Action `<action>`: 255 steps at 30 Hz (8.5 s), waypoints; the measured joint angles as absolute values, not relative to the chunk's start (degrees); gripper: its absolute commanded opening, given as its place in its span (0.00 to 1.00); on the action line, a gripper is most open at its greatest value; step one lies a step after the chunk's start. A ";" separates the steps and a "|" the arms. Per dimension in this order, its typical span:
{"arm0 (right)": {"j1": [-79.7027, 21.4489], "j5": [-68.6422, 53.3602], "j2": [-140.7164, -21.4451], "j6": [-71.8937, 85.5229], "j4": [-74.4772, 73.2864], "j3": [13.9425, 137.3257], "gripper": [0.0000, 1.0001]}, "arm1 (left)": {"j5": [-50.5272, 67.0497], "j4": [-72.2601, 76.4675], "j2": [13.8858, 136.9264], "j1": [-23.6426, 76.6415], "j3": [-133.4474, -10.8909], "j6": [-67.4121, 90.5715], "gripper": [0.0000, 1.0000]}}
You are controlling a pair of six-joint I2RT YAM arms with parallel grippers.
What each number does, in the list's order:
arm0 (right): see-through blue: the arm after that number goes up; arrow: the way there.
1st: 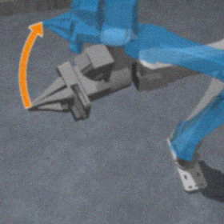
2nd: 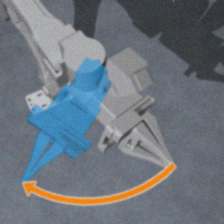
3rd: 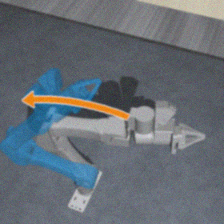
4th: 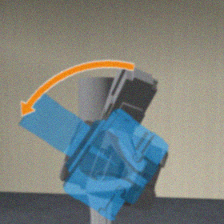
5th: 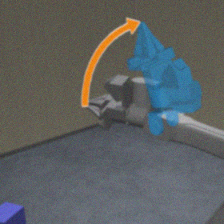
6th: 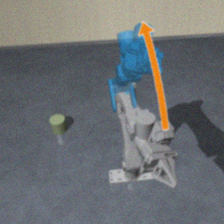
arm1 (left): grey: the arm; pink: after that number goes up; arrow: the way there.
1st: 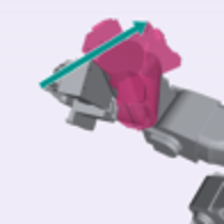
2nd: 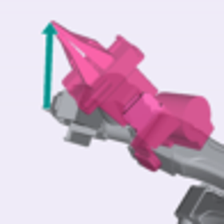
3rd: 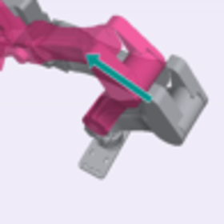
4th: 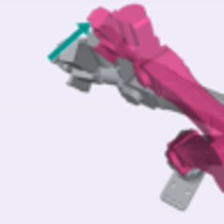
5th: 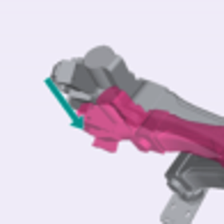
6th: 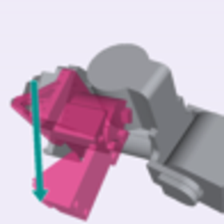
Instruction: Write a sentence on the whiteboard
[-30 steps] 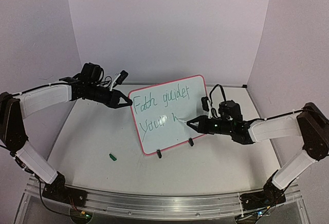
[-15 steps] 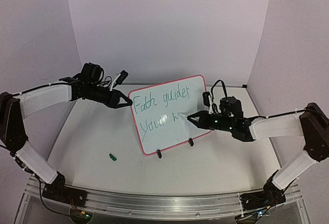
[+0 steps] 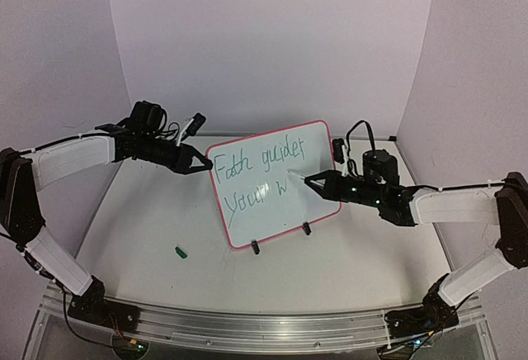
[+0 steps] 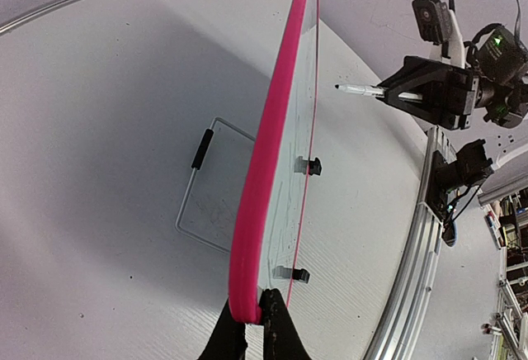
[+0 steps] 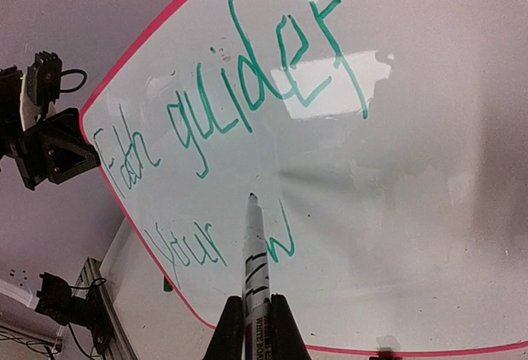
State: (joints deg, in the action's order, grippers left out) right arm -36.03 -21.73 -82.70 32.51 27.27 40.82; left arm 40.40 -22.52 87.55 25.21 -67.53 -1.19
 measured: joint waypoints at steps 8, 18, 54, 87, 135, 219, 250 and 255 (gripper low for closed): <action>-34.99 -21.71 -81.04 32.49 26.71 37.57 0.00 | 40.42 -22.50 87.55 25.23 -67.53 -1.19 0.00; -33.65 -22.73 -84.75 32.40 26.96 37.77 0.00 | 40.41 -22.49 87.57 25.23 -67.53 -1.19 0.00; -32.51 -27.72 -88.25 32.62 30.13 37.19 0.00 | 40.45 -22.48 88.16 25.26 -67.94 -1.15 0.00; -32.49 -24.97 -87.61 33.32 31.38 36.55 0.00 | 40.40 -22.48 88.16 25.26 -67.94 -1.04 0.00; -32.40 -21.70 -86.07 32.98 29.06 38.47 0.00 | 40.40 -22.50 88.18 25.34 -68.03 -1.06 0.00; -35.79 -22.62 -76.94 38.85 30.35 30.00 0.00 | 40.36 -22.48 88.18 25.67 -68.16 -1.13 0.00; -34.76 -10.33 -79.81 32.86 20.05 36.31 0.00 | 40.34 -22.44 88.18 25.85 -68.23 -1.21 0.00; -34.76 -10.09 -80.64 32.48 20.05 36.77 0.00 | 40.34 -22.44 88.18 25.85 -68.23 -1.23 0.00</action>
